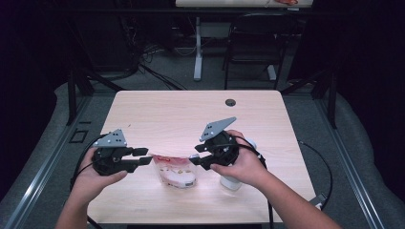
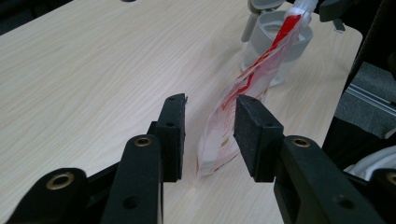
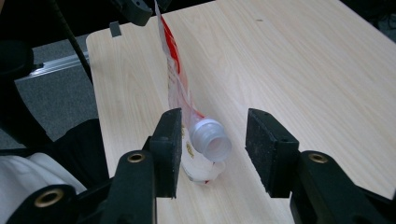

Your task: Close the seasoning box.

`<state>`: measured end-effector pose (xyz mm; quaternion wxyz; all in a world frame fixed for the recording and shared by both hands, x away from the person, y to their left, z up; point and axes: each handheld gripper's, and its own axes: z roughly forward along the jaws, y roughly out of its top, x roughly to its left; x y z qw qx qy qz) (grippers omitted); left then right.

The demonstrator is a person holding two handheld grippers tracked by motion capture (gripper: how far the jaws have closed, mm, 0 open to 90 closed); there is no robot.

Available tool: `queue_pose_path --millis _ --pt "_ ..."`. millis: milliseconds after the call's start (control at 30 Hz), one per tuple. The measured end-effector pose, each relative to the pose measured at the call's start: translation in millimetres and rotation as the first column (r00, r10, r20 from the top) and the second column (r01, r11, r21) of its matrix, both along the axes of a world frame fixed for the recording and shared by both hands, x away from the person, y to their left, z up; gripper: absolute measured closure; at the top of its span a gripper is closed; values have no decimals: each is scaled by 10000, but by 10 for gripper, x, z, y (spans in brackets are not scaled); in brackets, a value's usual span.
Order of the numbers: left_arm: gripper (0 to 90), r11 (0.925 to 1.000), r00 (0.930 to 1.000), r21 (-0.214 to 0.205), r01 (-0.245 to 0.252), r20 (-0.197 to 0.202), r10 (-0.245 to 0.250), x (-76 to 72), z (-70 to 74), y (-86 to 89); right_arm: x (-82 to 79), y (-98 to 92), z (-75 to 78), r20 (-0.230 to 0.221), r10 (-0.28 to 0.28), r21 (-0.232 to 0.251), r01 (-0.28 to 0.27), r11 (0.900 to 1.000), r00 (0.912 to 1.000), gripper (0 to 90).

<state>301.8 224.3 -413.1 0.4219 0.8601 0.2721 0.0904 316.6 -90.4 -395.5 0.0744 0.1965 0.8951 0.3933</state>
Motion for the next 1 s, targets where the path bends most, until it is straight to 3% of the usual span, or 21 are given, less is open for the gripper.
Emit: queue_pose_path --millis 400,600,1000 --pt "748 9999 10000 162 19 26 -20 31 -50 -24 29 80 -159 -336 191 -315 -202 9993 9993 595" --pt "832 9997 9999 200 128 59 -129 24 -51 -46 26 106 -171 -338 167 -436 -182 9989 9993 678" --pt "900 9990 9998 440 118 180 -126 9 -37 -89 34 83 -160 -415 292 -398 -308 9987 9987 695"
